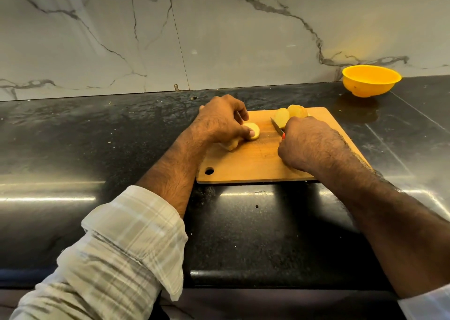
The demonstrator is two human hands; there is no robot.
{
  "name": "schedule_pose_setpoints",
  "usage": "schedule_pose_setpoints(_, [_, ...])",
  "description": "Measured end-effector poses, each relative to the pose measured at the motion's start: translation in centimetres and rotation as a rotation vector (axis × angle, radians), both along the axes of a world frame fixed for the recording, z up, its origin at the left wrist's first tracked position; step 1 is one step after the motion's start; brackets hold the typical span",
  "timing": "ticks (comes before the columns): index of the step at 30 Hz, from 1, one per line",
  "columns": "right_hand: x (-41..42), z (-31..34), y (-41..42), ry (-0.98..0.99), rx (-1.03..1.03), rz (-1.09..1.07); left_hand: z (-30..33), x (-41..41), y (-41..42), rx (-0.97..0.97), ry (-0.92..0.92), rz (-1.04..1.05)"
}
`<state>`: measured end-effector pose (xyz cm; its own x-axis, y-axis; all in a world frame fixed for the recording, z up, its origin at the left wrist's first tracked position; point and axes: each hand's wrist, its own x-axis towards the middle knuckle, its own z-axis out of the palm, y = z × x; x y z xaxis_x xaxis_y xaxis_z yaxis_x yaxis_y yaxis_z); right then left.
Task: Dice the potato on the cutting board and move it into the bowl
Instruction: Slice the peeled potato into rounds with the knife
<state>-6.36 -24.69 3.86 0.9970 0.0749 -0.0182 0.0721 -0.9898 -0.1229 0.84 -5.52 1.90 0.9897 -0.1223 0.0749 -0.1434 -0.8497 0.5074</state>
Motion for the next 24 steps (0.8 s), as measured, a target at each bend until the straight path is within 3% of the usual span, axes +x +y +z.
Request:
schedule_pose_setpoints(8, [1.0, -0.5, -0.6, 0.083, 0.052, -0.026, 0.8, -0.1, -1.3, 0.263, 0.010, -0.037])
schedule_pose_setpoints(24, [1.9, -1.8, -0.8, 0.066, 0.162, 0.081, 0.6, 0.0, -1.9, 0.274, 0.004, -0.036])
